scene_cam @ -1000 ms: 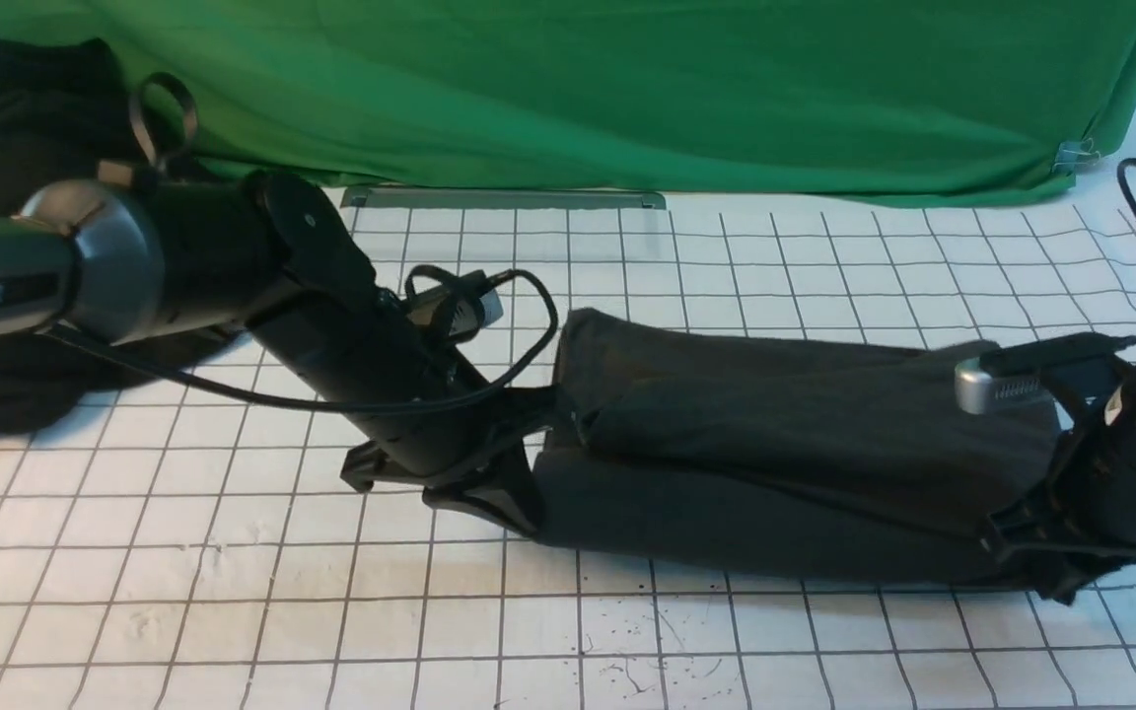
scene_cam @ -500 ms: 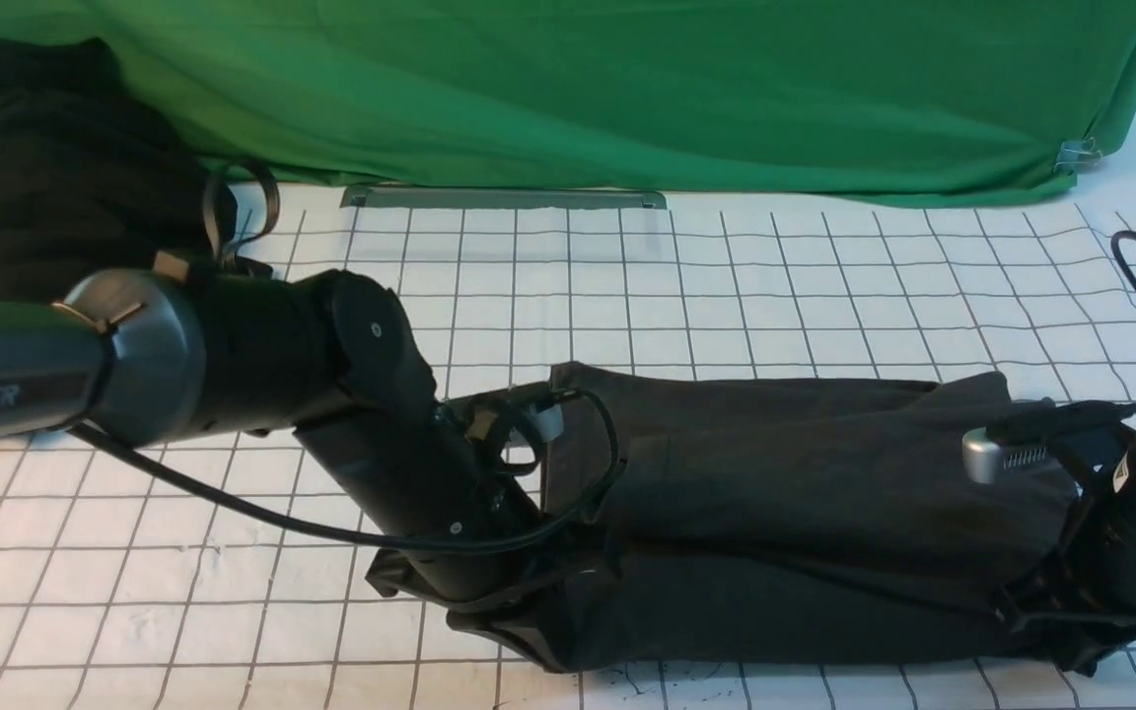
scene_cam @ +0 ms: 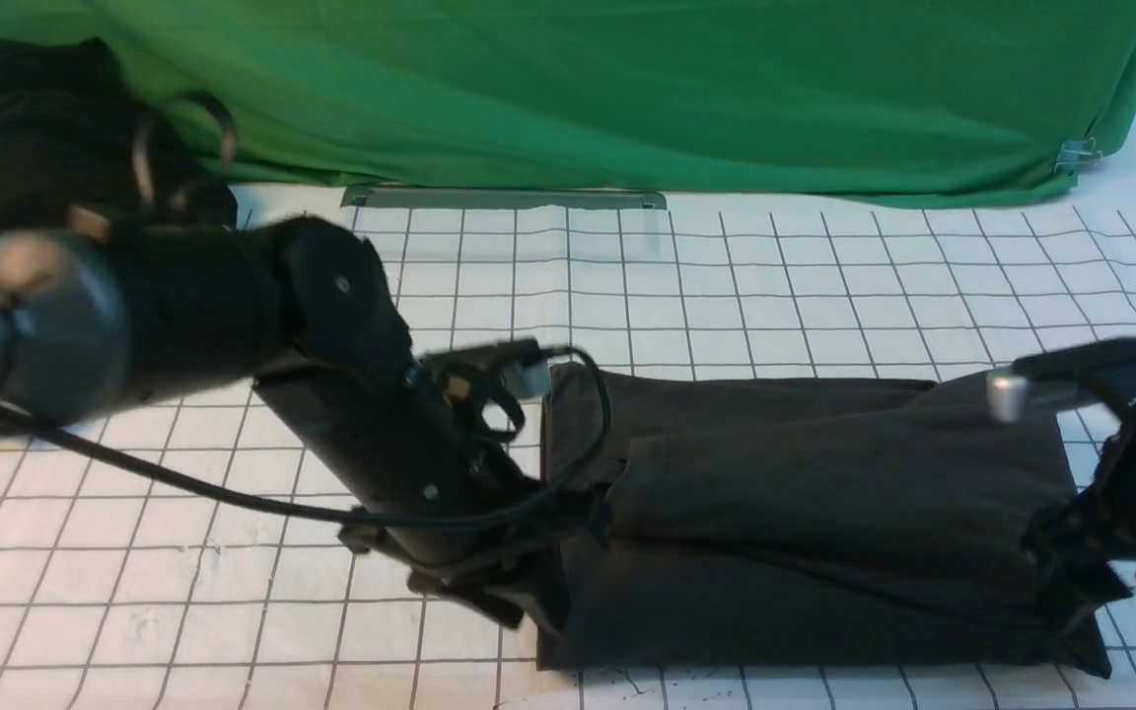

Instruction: Fold a long-sleeved shirt over a white checkered tablecloth.

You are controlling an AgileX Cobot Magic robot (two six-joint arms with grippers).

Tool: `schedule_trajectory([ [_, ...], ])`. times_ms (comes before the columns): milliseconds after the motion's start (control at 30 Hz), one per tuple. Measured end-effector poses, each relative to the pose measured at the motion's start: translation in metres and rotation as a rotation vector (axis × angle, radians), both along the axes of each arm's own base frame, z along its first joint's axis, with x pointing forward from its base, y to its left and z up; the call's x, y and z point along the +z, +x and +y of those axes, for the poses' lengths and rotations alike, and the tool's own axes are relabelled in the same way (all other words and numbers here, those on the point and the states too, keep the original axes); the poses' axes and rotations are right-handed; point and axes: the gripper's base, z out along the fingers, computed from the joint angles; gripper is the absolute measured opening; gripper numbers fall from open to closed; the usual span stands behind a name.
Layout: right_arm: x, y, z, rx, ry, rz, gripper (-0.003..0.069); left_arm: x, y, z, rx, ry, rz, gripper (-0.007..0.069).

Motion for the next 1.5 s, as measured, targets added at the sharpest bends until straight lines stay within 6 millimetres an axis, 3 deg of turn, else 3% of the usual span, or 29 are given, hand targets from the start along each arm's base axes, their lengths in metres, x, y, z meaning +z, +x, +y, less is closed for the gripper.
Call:
schedule_trajectory([
  [67, 0.02, -0.011, -0.002, 0.002, 0.002, -0.013, 0.0559, 0.019, -0.005, 0.005, -0.008, -0.004, -0.059, 0.0323],
  [133, 0.039, -0.025, -0.004, 0.001, 0.009, -0.053, 0.05, 0.034, -0.01, 0.01, -0.02, -0.006, -0.108, 0.0387],
  [267, 0.082, -0.06, -0.011, 0.002, 0.038, -0.221, 0.0263, 0.054, -0.018, 0.016, -0.025, -0.024, -0.174, 0.0467],
  [300, 0.085, -0.062, -0.011, 0.002, 0.04, -0.232, 0.0248, 0.054, -0.018, 0.016, -0.025, -0.025, -0.177, 0.0467],
  [333, 0.103, -0.08, -0.014, 0.003, 0.055, -0.322, 0.0132, 0.059, -0.02, 0.017, -0.025, -0.031, -0.194, 0.0476],
  [367, 0.115, -0.093, -0.016, 0.005, 0.066, -0.388, 0.0078, 0.062, -0.021, 0.018, -0.023, -0.035, -0.207, 0.0477],
  [433, 0.135, -0.117, -0.021, 0.016, 0.088, -0.531, 0.0029, 0.065, -0.021, 0.019, -0.02, -0.038, -0.232, 0.0472],
  [567, 0.165, -0.173, -0.03, 0.056, 0.129, -0.912, 0.0005, 0.067, -0.019, 0.019, -0.013, -0.038, -0.269, 0.0419],
  [600, 0.164, -0.176, -0.031, 0.059, 0.13, -0.927, 0.0005, 0.067, -0.018, 0.019, -0.012, -0.038, -0.273, 0.0412],
  [633, 0.166, -0.203, -0.035, 0.074, 0.145, -1.112, 0.0005, 0.067, -0.017, 0.019, -0.009, -0.039, -0.286, 0.0374],
  [667, 0.164, -0.202, -0.035, 0.075, 0.143, -1.104, 0.0005, 0.067, -0.017, 0.019, -0.008, -0.039, -0.288, 0.0374],
  [700, 0.159, -0.22, -0.038, 0.08, 0.156, -1.235, 0.0005, 0.068, -0.016, 0.02, -0.007, -0.035, -0.304, 0.0331],
  [733, 0.156, -0.223, -0.039, 0.08, 0.159, -1.26, 0.0005, 0.068, -0.015, 0.02, -0.008, -0.034, -0.305, 0.0326],
  [800, 0.135, -0.235, -0.041, 0.083, 0.172, -1.405, 0.0006, 0.068, -0.014, 0.02, -0.011, -0.023, -0.322, 0.0265],
  [900, 0.108, -0.235, -0.041, 0.084, 0.182, -1.502, 0.0008, 0.067, -0.013, 0.021, -0.015, -0.012, -0.334, 0.0198],
  [1033, 0.091, -0.228, -0.039, 0.084, 0.19, -1.57, 0.001, 0.067, -0.013, 0.021, -0.016, -0.009, -0.338, 0.0116],
  [1500, 0.088, -0.226, -0.039, 0.084, 0.194, -1.595, 0.0052, 0.071, -0.006, 0.02, 0.006, -0.034, -0.421, 0.001],
])
